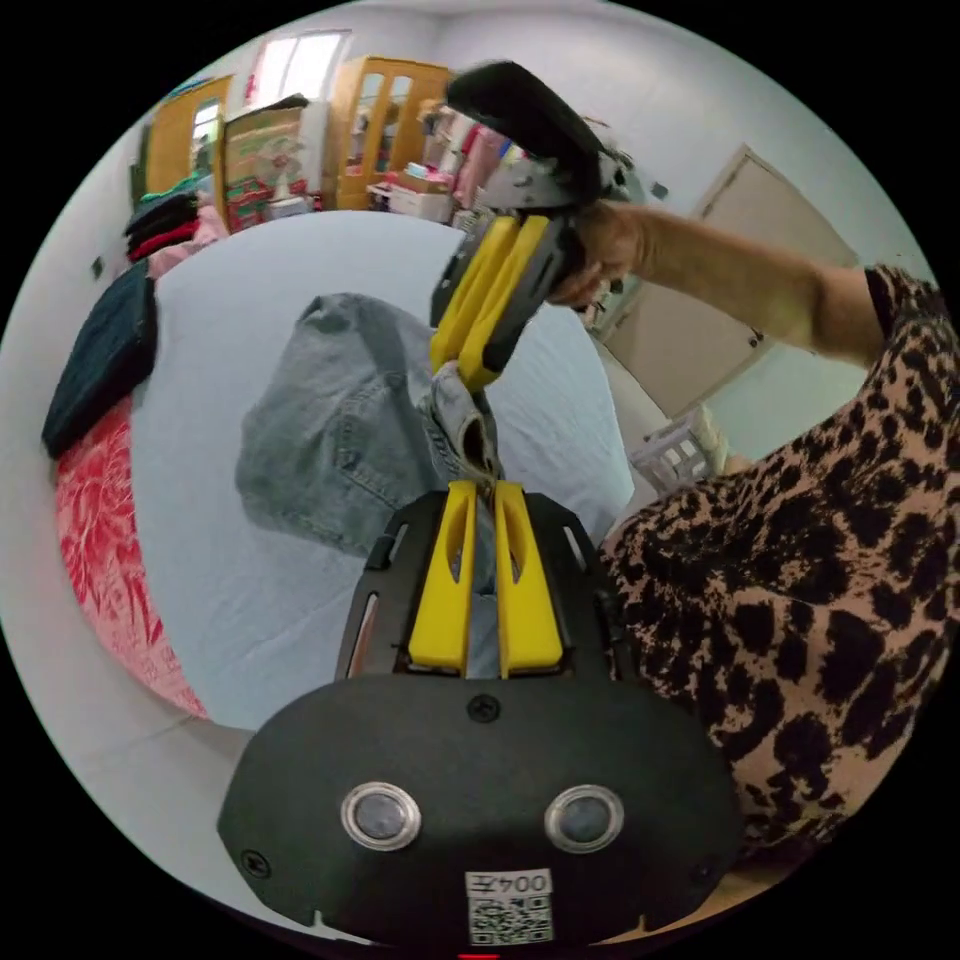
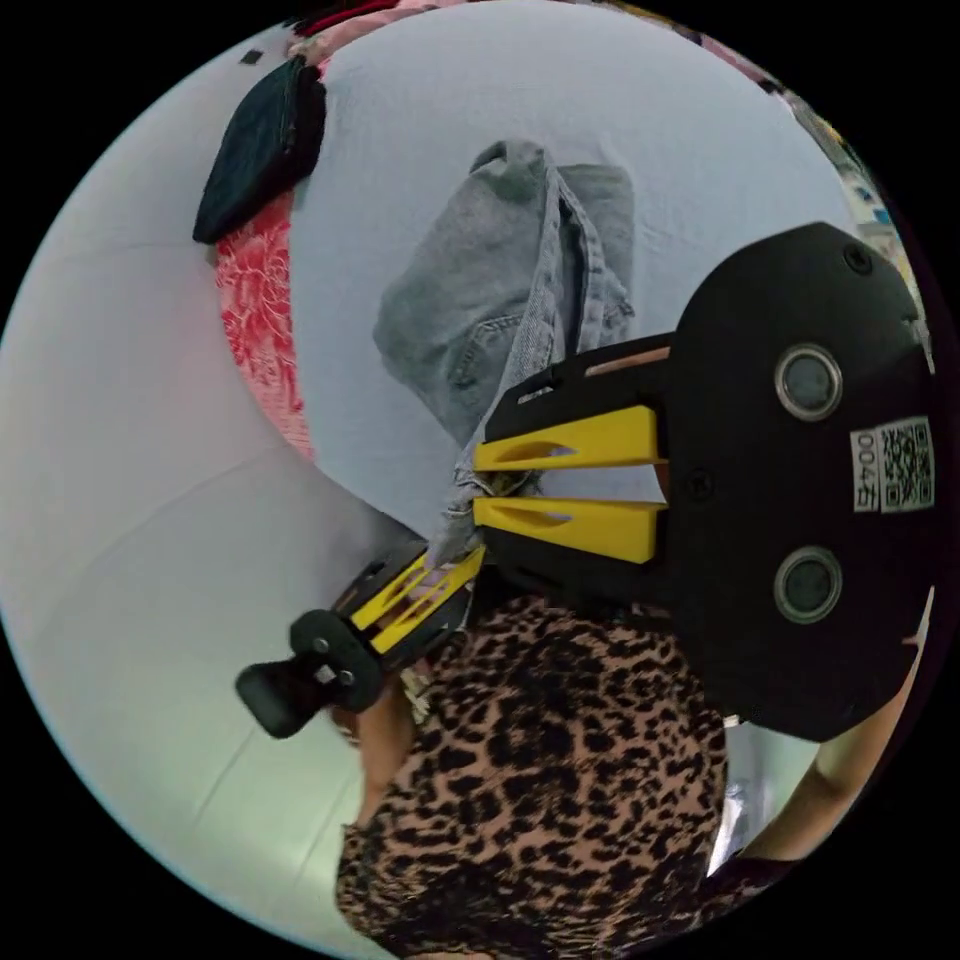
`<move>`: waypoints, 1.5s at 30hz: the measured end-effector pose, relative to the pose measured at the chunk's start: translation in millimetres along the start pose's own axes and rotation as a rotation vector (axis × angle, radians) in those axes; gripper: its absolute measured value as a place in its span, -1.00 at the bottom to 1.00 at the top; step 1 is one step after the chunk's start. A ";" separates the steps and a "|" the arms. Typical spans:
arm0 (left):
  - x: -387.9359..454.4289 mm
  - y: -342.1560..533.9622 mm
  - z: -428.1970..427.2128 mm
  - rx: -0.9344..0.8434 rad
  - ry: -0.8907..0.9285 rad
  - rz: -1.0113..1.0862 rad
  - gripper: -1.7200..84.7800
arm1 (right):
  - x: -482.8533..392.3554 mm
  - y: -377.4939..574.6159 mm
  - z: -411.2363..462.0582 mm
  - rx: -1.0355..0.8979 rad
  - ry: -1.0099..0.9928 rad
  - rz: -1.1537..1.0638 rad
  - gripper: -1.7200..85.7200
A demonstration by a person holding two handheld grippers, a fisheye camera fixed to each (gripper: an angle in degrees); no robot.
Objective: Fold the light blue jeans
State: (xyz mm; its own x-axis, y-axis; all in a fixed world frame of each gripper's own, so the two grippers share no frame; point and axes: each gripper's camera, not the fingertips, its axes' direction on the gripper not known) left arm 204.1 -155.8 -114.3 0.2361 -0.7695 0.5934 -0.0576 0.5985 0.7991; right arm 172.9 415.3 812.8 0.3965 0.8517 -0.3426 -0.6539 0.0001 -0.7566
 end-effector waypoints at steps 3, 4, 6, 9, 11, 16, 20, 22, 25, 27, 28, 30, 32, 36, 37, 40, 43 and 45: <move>-33.9 31.3 -34.3 0.130 0.014 -0.188 -0.73 | 15.1 -22.0 -22.2 0.151 0.001 0.130 -0.86; -46.7 47.0 -46.1 0.175 0.032 -0.264 -0.70 | 18.6 -26.3 -26.2 0.182 0.001 0.159 -0.86; -60.5 72.5 -61.0 0.241 0.059 -0.365 -0.68 | 30.4 -41.6 -41.0 0.304 -0.016 0.257 -0.86; -69.7 112.2 -76.2 0.344 0.131 -0.505 -0.69 | 34.4 -59.9 -53.5 0.408 -0.025 0.322 -0.86; -71.1 130.2 -74.1 0.380 0.233 -0.566 -0.73 | 34.4 -70.2 -56.9 0.445 -0.051 0.341 -0.86; -69.3 141.0 -20.8 0.396 0.616 -0.623 -0.75 | 39.3 -98.6 -61.6 0.455 -0.085 0.396 -0.86; -71.3 111.6 6.1 0.287 0.485 -0.512 -0.71 | 47.0 -121.9 -66.8 0.448 -0.101 0.474 -0.86; -85.7 95.2 19.1 0.253 0.282 -0.454 -0.67 | 53.7 -130.3 -65.9 0.411 -0.081 0.489 -0.85; -132.0 89.6 31.7 0.225 0.066 -0.535 -0.66 | 72.9 -137.7 -64.5 0.367 -0.026 0.548 -0.83; -173.7 101.9 34.6 0.278 0.112 -0.682 -0.66 | 88.0 -142.1 -67.8 0.296 0.069 0.579 -0.81; -200.2 113.3 36.4 0.308 0.165 -0.778 -0.65 | 89.6 -140.4 -72.1 0.314 0.089 0.569 -0.81; -228.1 127.9 37.1 0.327 0.211 -0.859 -0.61 | 97.3 -124.0 -90.1 0.413 0.067 0.536 -0.77; -241.6 137.1 34.6 0.308 0.220 -0.881 -0.56 | 107.2 -110.2 -93.9 0.409 0.042 0.523 -0.74; -236.0 154.5 28.5 0.339 0.281 -0.845 -0.51 | 132.2 -84.1 -89.9 0.414 0.040 0.527 -0.65; -233.3 160.0 27.7 0.365 0.297 -0.853 -0.51 | 135.4 -82.9 -90.3 0.423 0.038 0.525 -0.64; -234.8 170.3 27.6 0.419 0.384 -0.889 -0.50 | 148.4 -88.5 -99.5 0.488 0.079 0.473 -0.58; -239.8 170.9 25.8 0.417 0.414 -0.902 -0.49 | 167.6 -112.1 -105.9 0.437 0.124 0.419 -0.53; -243.2 169.1 21.7 0.411 0.408 -0.897 -0.48 | 189.8 -133.6 -100.6 0.299 0.132 0.405 -0.53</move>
State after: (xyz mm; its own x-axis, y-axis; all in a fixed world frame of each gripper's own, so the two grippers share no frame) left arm 115.9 127.7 -121.3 0.6575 -0.7128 -0.2441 -0.0064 -0.3292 0.9442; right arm 400.4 524.2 792.8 0.1386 0.7412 -0.6568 -0.9195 -0.1500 -0.3634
